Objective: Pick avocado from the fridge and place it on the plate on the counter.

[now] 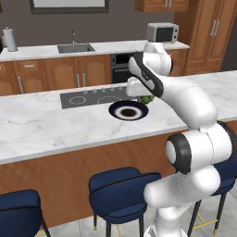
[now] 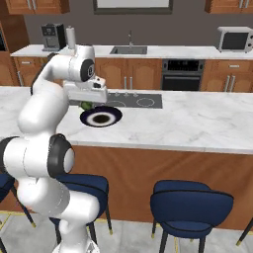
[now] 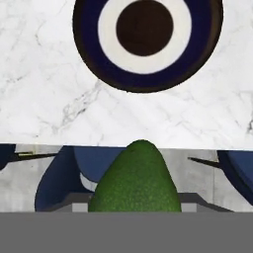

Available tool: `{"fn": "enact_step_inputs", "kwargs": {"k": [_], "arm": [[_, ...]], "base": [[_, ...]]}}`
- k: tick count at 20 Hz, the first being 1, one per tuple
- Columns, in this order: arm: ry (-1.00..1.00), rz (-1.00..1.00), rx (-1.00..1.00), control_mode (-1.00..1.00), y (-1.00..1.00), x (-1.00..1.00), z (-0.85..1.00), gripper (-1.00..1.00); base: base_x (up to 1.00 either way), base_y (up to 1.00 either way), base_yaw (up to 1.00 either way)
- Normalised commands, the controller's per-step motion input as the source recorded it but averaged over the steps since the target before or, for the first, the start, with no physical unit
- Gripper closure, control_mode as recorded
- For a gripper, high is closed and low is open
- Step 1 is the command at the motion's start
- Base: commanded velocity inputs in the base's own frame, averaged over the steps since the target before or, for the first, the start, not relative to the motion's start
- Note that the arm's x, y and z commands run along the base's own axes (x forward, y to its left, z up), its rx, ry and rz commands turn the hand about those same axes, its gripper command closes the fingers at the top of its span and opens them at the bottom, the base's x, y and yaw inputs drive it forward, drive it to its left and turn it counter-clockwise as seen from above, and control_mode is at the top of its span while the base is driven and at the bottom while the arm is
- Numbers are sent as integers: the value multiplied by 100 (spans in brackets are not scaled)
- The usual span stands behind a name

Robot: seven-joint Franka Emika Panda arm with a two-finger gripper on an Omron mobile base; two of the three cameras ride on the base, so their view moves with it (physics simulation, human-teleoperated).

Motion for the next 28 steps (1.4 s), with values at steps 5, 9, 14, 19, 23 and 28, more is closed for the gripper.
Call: {"fn": "enact_step_inputs", "kwargs": {"k": [5,9,14,19,23,28], "arm": [[4,4,-3,-100,4,64,-84,100],[0,6,-7,-100,1,52,-58,100],[0,3,0,-100,0,46,-19,100],[0,1,0,-100,0,65,-9,100],[0,2,0,-100,0,56,-36,100],[0,3,0,-100,0,37,-49,100]], "base": [[0,0,0],[0,0,0],[0,0,0],[0,0,0],[0,0,0],[0,0,0]]}}
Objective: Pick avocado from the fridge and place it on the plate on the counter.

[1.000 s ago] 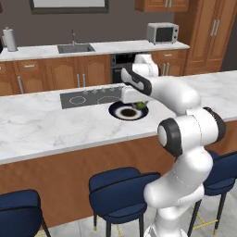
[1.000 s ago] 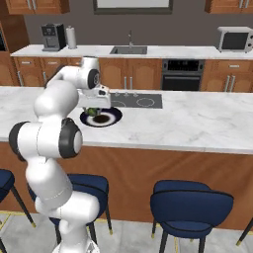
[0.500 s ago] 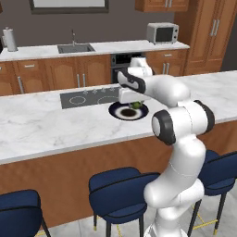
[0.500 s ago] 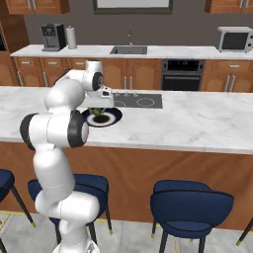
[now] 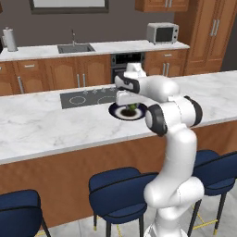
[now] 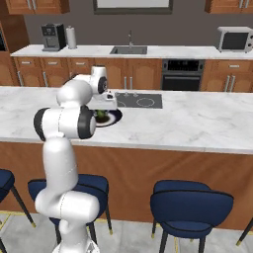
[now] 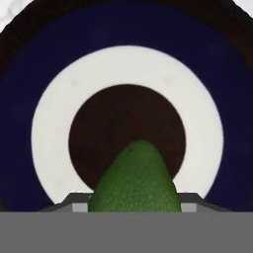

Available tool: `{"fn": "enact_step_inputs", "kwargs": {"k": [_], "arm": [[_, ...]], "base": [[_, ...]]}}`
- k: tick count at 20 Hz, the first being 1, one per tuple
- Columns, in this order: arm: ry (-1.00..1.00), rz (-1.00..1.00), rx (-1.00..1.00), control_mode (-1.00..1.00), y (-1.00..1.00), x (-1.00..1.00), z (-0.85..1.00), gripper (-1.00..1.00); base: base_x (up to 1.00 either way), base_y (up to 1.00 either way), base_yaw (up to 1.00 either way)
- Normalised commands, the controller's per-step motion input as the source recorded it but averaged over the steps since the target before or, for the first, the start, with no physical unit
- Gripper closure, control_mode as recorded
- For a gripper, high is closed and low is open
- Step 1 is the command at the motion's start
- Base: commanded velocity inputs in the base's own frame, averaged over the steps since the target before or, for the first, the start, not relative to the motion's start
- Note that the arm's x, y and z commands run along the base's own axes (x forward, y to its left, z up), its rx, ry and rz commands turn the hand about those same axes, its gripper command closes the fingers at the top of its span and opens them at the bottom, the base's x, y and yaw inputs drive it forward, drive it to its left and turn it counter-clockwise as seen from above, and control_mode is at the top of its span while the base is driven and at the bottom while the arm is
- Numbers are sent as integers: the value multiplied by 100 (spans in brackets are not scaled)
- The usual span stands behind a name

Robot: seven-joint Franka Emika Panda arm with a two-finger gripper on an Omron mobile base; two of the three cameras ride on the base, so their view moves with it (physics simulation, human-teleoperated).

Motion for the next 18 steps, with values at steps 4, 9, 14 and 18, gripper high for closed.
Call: {"fn": "enact_step_inputs", "kwargs": {"k": [4,9,14,18], "arm": [[0,2,1,-100,0,12,-36,100],[0,1,0,-100,0,0,-17,-100],[0,0,0,-100,0,0,0,-100],[0,0,0,-100,0,0,0,-100]], "base": [[0,0,0],[0,0,0],[0,0,0],[0,0,0]]}}
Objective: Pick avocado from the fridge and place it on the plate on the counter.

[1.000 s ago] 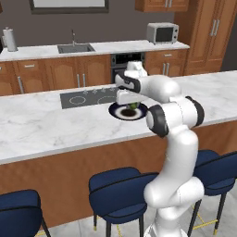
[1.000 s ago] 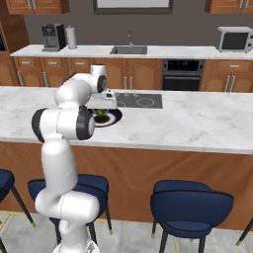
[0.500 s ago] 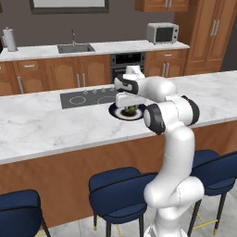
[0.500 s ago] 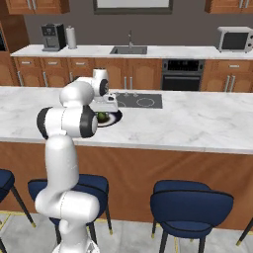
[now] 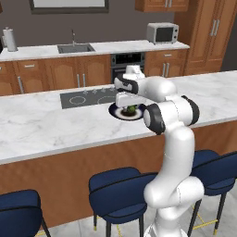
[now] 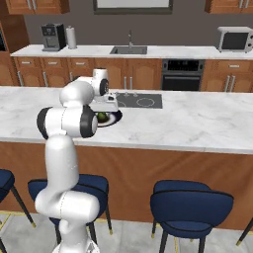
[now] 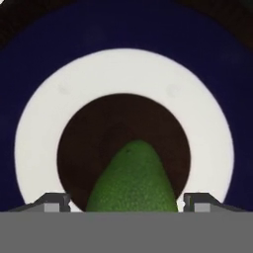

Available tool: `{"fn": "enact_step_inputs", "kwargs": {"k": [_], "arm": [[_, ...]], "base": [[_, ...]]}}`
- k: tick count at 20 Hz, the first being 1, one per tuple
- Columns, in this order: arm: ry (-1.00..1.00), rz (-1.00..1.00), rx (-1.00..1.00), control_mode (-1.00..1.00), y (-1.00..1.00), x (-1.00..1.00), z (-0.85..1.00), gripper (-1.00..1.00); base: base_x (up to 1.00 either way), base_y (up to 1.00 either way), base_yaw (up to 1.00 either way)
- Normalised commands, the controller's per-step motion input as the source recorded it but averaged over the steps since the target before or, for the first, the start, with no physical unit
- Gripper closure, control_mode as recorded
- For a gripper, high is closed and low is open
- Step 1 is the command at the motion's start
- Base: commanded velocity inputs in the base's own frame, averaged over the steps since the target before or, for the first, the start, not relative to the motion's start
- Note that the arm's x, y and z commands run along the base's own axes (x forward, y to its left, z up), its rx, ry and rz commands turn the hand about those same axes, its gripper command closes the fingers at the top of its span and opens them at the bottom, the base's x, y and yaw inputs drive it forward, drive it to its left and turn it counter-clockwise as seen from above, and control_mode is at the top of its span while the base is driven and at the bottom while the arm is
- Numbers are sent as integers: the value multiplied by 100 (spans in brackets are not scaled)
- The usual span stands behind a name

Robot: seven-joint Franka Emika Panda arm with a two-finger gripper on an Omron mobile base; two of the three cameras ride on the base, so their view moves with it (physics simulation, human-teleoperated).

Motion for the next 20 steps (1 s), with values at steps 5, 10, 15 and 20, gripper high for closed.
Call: {"fn": "enact_step_inputs", "kwargs": {"k": [5,10,15,20], "arm": [[0,0,0,-100,0,3,40,-100],[-2,0,0,-100,0,-18,68,-100],[-8,0,0,-100,0,-64,54,-100],[-14,0,0,-100,-3,-97,35,-100]], "base": [[0,0,0],[0,0,0],[0,0,0],[0,0,0]]}}
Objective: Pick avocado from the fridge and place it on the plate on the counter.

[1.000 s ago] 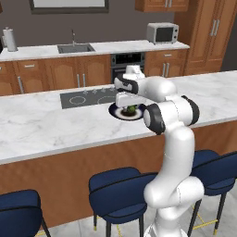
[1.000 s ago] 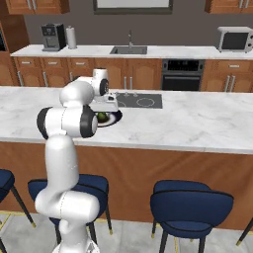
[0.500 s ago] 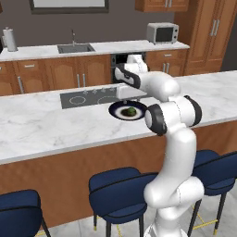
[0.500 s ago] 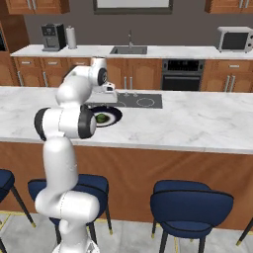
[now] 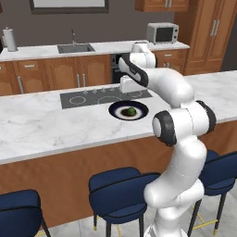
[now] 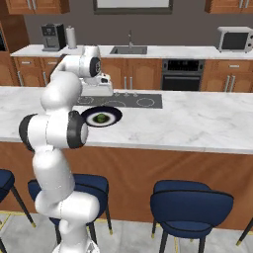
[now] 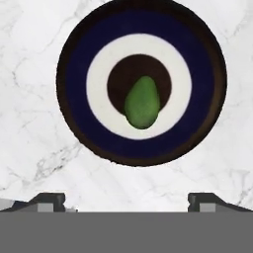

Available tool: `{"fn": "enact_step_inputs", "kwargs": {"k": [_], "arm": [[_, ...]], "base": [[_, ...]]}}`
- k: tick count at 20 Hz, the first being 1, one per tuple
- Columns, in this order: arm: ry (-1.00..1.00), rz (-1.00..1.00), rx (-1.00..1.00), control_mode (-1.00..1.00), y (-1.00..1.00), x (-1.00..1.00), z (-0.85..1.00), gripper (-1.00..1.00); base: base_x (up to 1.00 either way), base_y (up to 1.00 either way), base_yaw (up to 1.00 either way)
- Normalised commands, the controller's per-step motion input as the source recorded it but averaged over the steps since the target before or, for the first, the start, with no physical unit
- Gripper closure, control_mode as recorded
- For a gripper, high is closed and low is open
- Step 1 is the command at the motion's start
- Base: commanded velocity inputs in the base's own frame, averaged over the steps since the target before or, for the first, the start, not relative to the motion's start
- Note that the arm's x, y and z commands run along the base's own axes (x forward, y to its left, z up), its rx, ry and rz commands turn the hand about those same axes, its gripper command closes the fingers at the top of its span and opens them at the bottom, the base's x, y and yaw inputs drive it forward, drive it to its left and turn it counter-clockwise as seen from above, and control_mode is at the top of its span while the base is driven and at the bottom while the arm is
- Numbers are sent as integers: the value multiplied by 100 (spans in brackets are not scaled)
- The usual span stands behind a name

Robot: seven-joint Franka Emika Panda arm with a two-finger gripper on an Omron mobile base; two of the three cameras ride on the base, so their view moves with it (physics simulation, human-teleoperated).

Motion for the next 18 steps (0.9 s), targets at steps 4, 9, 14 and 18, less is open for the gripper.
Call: {"fn": "enact_step_inputs", "kwargs": {"k": [4,9,14,18], "arm": [[-8,0,0,-100,0,-99,41,-100],[-9,0,2,-100,-11,-100,28,-100],[-10,-2,5,-100,-13,-100,12,-100],[-14,0,0,-100,-18,-100,0,-100]], "base": [[0,0,0],[0,0,0],[0,0,0],[0,0,0]]}}
